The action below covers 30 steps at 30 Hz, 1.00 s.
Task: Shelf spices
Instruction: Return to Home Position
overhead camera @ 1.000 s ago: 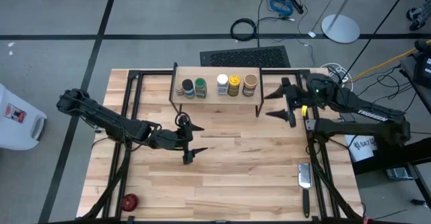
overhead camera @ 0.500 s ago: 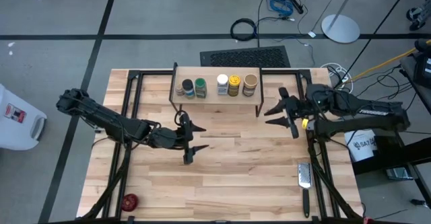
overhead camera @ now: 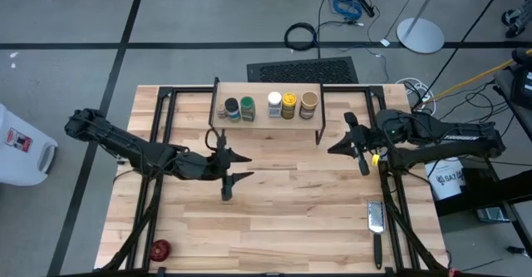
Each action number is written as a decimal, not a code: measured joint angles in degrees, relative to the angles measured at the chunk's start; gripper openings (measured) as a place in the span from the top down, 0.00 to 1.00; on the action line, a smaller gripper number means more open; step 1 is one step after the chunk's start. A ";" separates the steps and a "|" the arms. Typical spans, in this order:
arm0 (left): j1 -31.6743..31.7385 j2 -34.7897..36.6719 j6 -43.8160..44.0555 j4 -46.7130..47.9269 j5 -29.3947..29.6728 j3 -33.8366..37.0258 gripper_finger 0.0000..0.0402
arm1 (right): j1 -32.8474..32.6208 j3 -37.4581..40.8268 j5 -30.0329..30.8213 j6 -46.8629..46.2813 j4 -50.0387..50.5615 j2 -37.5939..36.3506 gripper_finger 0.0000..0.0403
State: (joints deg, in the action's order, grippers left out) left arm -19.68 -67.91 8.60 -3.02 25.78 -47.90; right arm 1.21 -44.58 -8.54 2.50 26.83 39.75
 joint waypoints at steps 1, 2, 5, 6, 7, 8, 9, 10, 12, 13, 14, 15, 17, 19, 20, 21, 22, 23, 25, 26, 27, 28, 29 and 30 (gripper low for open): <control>0.00 0.38 0.00 0.14 0.00 0.00 0.54 | -0.19 0.00 0.02 0.03 0.00 0.02 0.99; 0.00 0.68 0.00 0.19 0.00 0.00 0.56 | -0.31 0.00 0.07 0.21 0.00 0.02 1.00; 0.04 1.64 -0.55 0.22 0.15 0.00 0.62 | -0.33 0.00 1.00 0.87 0.21 0.04 1.00; 0.04 1.88 -0.95 0.21 0.22 0.00 0.65 | -0.33 0.00 1.27 0.97 0.46 0.04 1.00; 0.04 2.04 -1.43 0.23 0.20 0.00 0.67 | -0.33 0.00 1.29 1.22 0.79 0.04 1.00; 0.04 2.10 -1.51 0.25 0.20 0.00 0.69 | -0.33 0.00 1.38 1.44 0.95 0.04 1.00; 0.04 2.11 -1.49 0.25 0.19 0.00 0.71 | -0.32 0.00 1.38 1.55 1.05 0.07 1.00; 0.04 2.11 -1.52 0.26 0.17 0.00 0.73 | -0.33 0.00 1.38 1.60 1.23 0.07 1.00; 0.04 2.11 -1.94 0.32 -0.35 0.00 0.78 | -0.33 0.00 1.38 1.60 1.40 0.07 1.00; 0.04 2.11 -2.00 0.45 -0.47 0.00 0.80 | -0.33 0.00 1.38 1.59 1.40 0.07 1.00; 0.04 2.11 -1.99 0.63 -0.82 0.00 0.82 | -0.33 0.00 1.38 1.51 1.40 0.07 1.00; 0.04 2.11 -2.03 0.74 -1.24 0.00 0.84 | -0.33 0.00 1.38 1.38 1.40 0.07 1.00; 0.04 2.11 -3.10 0.76 -1.80 0.00 0.88 | -0.30 0.00 1.38 1.40 1.59 0.07 1.00; 0.00 2.11 -4.43 0.87 -2.40 0.00 0.92 | -0.30 0.00 1.38 1.54 2.02 0.07 1.00; 0.00 2.11 -4.68 1.00 -2.94 0.08 0.94 | -0.30 0.00 1.38 1.61 2.19 0.09 1.00; 0.00 2.11 -4.87 0.82 -3.40 0.36 0.96 | -0.30 0.00 1.38 1.61 2.25 0.09 1.00; 0.00 2.11 -4.90 0.92 -3.78 0.66 0.97 | -0.30 0.00 1.38 1.62 2.21 0.09 1.00; 0.00 2.11 -4.90 0.90 -3.93 1.08 0.98 | -0.30 0.00 1.38 1.60 2.14 0.09 1.00; 0.00 2.11 -4.74 0.85 -3.98 2.12 0.99 | -0.30 0.41 1.38 1.54 1.24 0.05 1.00; 0.00 2.11 -4.65 0.92 -3.99 2.66 0.98 | -0.30 1.00 1.37 1.53 0.49 -0.02 1.00; 0.00 2.11 -4.63 0.97 -4.04 3.13 0.98 | -0.30 1.70 1.36 1.53 0.04 -0.07 1.00; 0.00 2.11 -4.65 1.24 -4.10 3.45 0.98 | -0.30 2.53 1.36 1.53 -0.57 -0.06 1.00; 0.00 2.11 -4.74 1.24 -4.11 3.64 0.98 | -0.30 3.36 1.38 1.51 -1.38 -0.02 1.00; 0.00 2.11 -4.94 1.05 -4.11 3.82 0.98 | -0.30 4.14 1.38 1.48 -2.20 0.00 1.00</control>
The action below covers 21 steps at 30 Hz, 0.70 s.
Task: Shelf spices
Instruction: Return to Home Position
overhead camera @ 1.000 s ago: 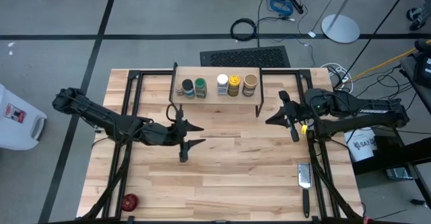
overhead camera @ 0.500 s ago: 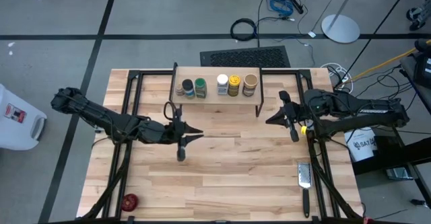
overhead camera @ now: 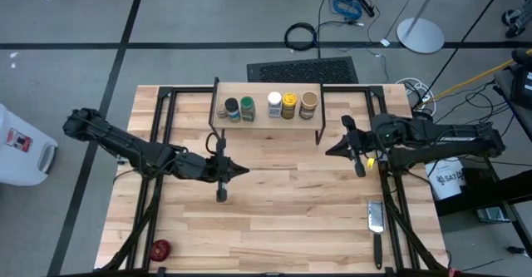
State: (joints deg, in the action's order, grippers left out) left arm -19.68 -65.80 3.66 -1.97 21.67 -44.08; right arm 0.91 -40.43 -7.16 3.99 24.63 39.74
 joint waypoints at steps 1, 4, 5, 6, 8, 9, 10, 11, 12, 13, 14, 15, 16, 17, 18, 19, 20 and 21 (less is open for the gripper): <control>0.00 0.17 -0.19 -0.14 0.00 0.28 0.98 | 0.00 0.82 -0.02 -0.04 -0.69 -0.02 1.00; 0.00 1.39 -1.07 -0.39 0.00 1.90 0.98 | 0.00 3.18 -0.02 -0.11 -2.47 -0.04 1.00; 0.01 2.00 -1.07 -0.69 0.00 2.66 0.98 | 0.00 3.91 -0.04 -0.16 -3.15 -0.06 1.00; 0.07 2.75 -1.07 -0.71 0.00 3.49 0.98 | 0.00 4.73 -0.04 -0.30 -4.05 -0.06 1.00; 0.07 4.35 -1.07 -0.93 0.00 5.27 0.98 | 0.00 6.51 -0.07 -0.52 -6.37 -0.11 1.00; 0.07 5.21 -1.19 -2.00 0.00 6.54 0.98 | 0.00 7.48 -0.10 -0.52 -7.50 -0.23 1.00; 0.10 6.10 -1.42 -3.63 0.01 7.96 0.98 | 0.00 8.48 -0.09 -0.52 -8.30 -0.39 1.00; 0.21 7.18 -1.63 -4.77 0.02 9.32 0.98 | 0.00 9.43 -0.07 -0.52 -9.37 -0.54 1.00; 0.32 8.30 -1.88 -6.12 0.02 10.61 0.98 | 0.00 10.35 -0.04 -0.54 -10.68 -0.82 1.00; 0.46 9.46 -2.09 -7.11 0.00 11.75 0.98 | 0.00 11.22 -0.04 -0.55 -12.00 -1.12 1.00; 0.72 10.57 -2.10 -7.61 0.01 12.76 0.98 | 0.00 12.10 -0.04 -0.55 -13.26 -1.43 1.00; 0.99 11.67 -2.07 -7.87 0.01 13.62 0.98 | 0.00 12.90 -0.03 -0.55 -14.38 -1.72 1.00; 1.17 12.77 -2.06 -7.97 0.02 14.45 0.98 | 0.00 13.72 0.23 -0.60 -15.60 -1.94 1.00; 1.40 13.82 -2.05 -8.01 0.02 15.34 0.99 | 0.00 14.65 1.02 -0.92 -16.86 -2.10 1.00; 1.58 14.83 -1.98 -8.16 0.03 16.23 0.99 | 0.00 15.52 2.08 -1.33 -17.87 -2.31 1.00; 1.83 15.75 -1.46 -8.23 0.04 17.00 0.99 | 0.00 16.48 3.17 -1.71 -18.63 -2.47 1.00; 2.07 16.61 -1.25 -8.41 0.00 17.76 0.99 | 0.00 17.42 4.12 -2.05 -19.42 -2.51 1.00; 2.10 17.42 -1.07 -8.74 0.02 18.71 0.99 | 0.03 18.36 4.55 -2.47 -20.33 -2.55 1.00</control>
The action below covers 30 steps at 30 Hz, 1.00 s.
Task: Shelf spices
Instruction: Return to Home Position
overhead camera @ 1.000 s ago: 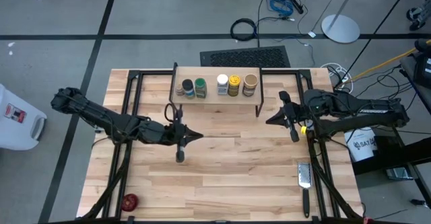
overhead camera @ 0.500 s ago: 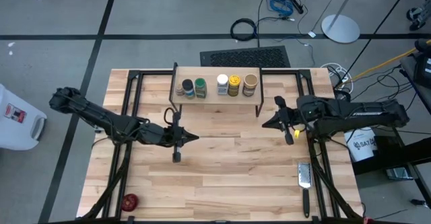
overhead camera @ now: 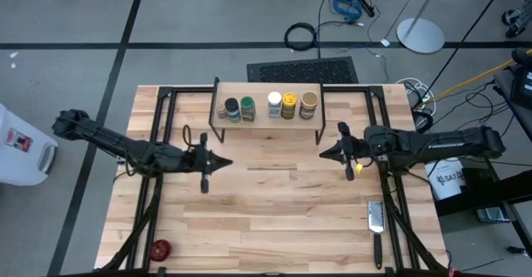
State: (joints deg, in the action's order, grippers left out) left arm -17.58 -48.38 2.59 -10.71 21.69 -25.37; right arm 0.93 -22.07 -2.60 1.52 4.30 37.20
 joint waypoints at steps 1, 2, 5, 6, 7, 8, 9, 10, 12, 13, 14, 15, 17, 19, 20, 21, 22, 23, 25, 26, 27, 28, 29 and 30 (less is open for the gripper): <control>0.00 0.68 0.07 -1.20 0.00 1.14 0.99 | 0.02 0.87 0.14 -0.48 -0.51 -0.12 1.00; 0.00 1.28 0.04 -2.52 -0.01 2.30 0.99 | 0.02 1.77 0.12 -0.92 -1.20 -0.18 1.00; 0.02 2.62 0.07 -6.46 0.00 5.59 0.99 | 0.02 3.62 0.14 -2.52 -3.54 -0.45 1.00; 0.02 2.96 0.09 -7.89 0.00 6.70 0.99 | 0.02 4.25 0.15 -3.01 -4.55 -0.51 1.00; 0.02 3.26 0.09 -8.84 0.00 7.60 0.99 | -0.01 5.05 0.14 -3.48 -5.82 -0.55 1.00; 0.02 3.39 0.11 -9.77 0.00 8.35 0.99 | -0.03 6.08 0.12 -3.89 -7.10 -0.59 1.00; 0.02 3.51 0.46 -11.02 0.00 9.14 0.99 | -0.03 7.17 0.13 -4.30 -8.48 -0.64 1.00; 0.02 3.64 1.01 -11.98 0.00 9.94 0.99 | -0.03 8.48 0.13 -4.76 -10.47 -0.62 1.00; 0.00 3.78 2.08 -12.88 0.00 11.21 0.99 | -0.03 11.20 0.12 -5.96 -13.76 -0.64 1.00; 0.00 3.78 2.92 -12.88 0.00 11.61 0.99 | -0.03 12.40 0.09 -6.77 -15.08 -0.60 1.00; 0.00 3.79 3.85 -12.84 -0.02 12.01 0.99 | -0.06 13.50 -0.01 -7.62 -16.43 -0.60 1.00; 0.00 3.81 4.60 -12.90 0.00 12.35 0.99 | -0.21 14.42 -0.02 -8.36 -17.65 -0.61 1.00; 0.00 3.81 5.90 -12.96 0.00 12.97 0.99 | -0.84 15.89 0.18 -9.32 -19.62 -0.62 1.00; -0.07 3.81 6.15 -13.57 0.00 13.82 0.99 | -1.70 16.86 1.62 -9.87 -20.32 -0.62 1.00; -0.07 3.81 6.16 -14.33 0.00 14.44 0.99 | -2.21 17.16 2.51 -9.90 -20.38 -0.62 1.00; -0.07 3.81 6.15 -15.25 0.00 15.01 0.99 | -2.63 17.36 3.24 -9.91 -20.44 -0.62 1.00; -0.07 3.81 6.14 -16.14 0.00 15.45 0.99 | -3.04 17.49 4.03 -9.92 -20.41 -0.62 1.00; -0.07 3.81 6.12 -16.81 0.00 15.81 0.99 | -3.38 17.53 4.46 -9.90 -20.41 -0.62 1.00; -0.07 3.81 5.84 -18.86 0.00 16.68 0.99 | -3.87 17.54 5.20 -9.69 -20.42 -0.62 1.00; -0.07 3.81 5.66 -19.38 0.00 17.07 0.99 | -4.12 17.54 5.37 -9.53 -20.43 -0.62 1.00; -0.07 3.81 5.59 -19.88 0.00 17.48 0.99 | -4.31 17.54 5.49 -9.12 -20.41 -0.62 1.00; -0.07 3.83 5.44 -20.22 0.00 17.88 0.99 | -4.47 17.55 5.52 -8.83 -20.40 -0.62 1.00; -0.07 3.90 5.24 -20.43 0.00 18.31 0.99 | -4.55 17.56 5.54 -8.61 -20.41 -0.62 1.00; -0.07 3.94 5.18 -20.48 0.00 18.58 0.99 | -4.55 17.56 5.54 -8.52 -20.39 -0.62 1.00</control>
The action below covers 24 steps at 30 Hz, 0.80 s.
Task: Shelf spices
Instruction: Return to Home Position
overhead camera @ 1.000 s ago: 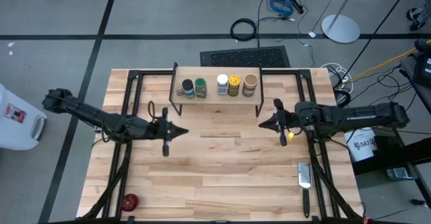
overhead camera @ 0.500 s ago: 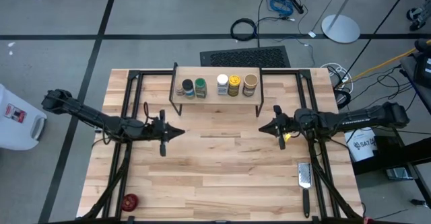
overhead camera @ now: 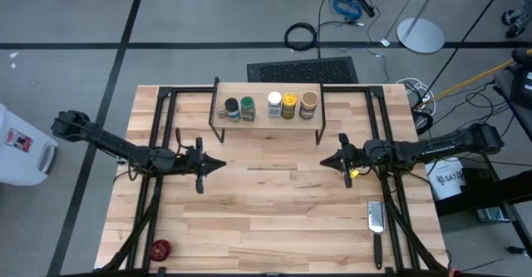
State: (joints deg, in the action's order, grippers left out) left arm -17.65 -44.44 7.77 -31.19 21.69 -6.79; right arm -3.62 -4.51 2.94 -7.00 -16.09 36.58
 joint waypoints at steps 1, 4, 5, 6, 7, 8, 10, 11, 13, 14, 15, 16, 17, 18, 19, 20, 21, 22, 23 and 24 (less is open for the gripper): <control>0.00 0.02 0.08 -0.14 0.00 0.22 0.99 | 0.00 0.00 0.01 0.08 0.02 0.00 1.00; 0.00 0.02 0.46 -0.38 0.00 0.62 0.99 | 0.00 0.00 0.28 0.31 0.00 0.00 1.00; 0.00 0.02 0.44 -0.49 0.00 0.62 0.99 | 0.00 0.00 0.40 0.36 0.00 0.00 1.00; 0.00 0.04 0.42 -0.56 0.00 0.62 0.99 | 0.00 0.00 0.63 0.46 0.03 0.00 1.00; 0.00 0.04 0.33 -0.66 0.00 0.62 0.99 | -0.03 0.06 1.12 0.56 0.00 0.00 1.00; 0.00 0.04 0.15 -0.65 0.00 0.62 0.99 | -0.13 0.28 1.44 0.61 -0.10 0.00 1.00; 0.00 0.04 -0.63 -0.66 0.00 0.62 0.99 | -0.24 1.33 1.84 0.74 -0.62 0.00 1.00; 0.00 0.04 -0.63 -0.64 0.00 0.62 0.99 | -0.24 2.02 1.84 0.40 -1.03 0.00 1.00; 0.00 0.04 -0.74 -0.64 0.00 0.62 0.99 | -0.25 3.00 1.84 -0.17 -2.41 0.02 1.00; 0.00 0.04 -0.83 -0.58 0.00 0.62 0.99 | -0.24 3.33 1.84 -0.42 -3.14 0.00 1.00; 0.00 0.04 -0.83 -0.32 0.00 0.62 0.99 | -0.24 3.63 1.85 -0.55 -3.61 0.00 1.00; 0.00 0.04 -0.79 0.15 0.00 0.62 0.99 | -0.24 3.76 1.84 -0.75 -3.32 0.00 1.00; 0.00 0.04 -0.76 0.70 0.00 0.62 0.99 | -0.24 3.81 1.83 -0.77 -2.92 0.02 1.00; 0.00 0.02 -0.76 1.30 0.00 0.62 0.99 | -0.24 3.82 1.80 -0.80 -2.60 0.02 1.00; 0.00 0.02 -0.71 1.73 0.00 0.62 0.99 | -0.24 3.82 1.79 -0.82 -2.52 0.02 1.00; 0.00 0.02 -0.70 1.87 0.00 0.62 0.99 | -0.24 3.82 1.79 -0.82 -2.30 0.00 1.00; 0.00 0.02 -0.72 1.85 0.00 0.64 0.99 | -0.24 3.82 1.79 -0.85 -1.95 0.00 1.00; 0.00 0.02 -0.72 1.85 -0.02 0.64 0.99 | -0.24 3.82 1.75 -1.00 -1.73 0.02 1.00; 0.00 0.02 -0.72 1.92 -0.17 0.64 0.99 | -0.24 3.82 1.66 -1.12 -1.72 0.02 1.00; 0.00 0.02 -0.72 2.10 -0.39 0.64 0.99 | -0.24 3.82 1.59 -1.15 -1.73 0.00 1.00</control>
State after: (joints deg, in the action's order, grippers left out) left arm -17.65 -44.42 7.05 -29.09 21.31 -6.15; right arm -3.86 -0.69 4.53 -8.15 -17.82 36.58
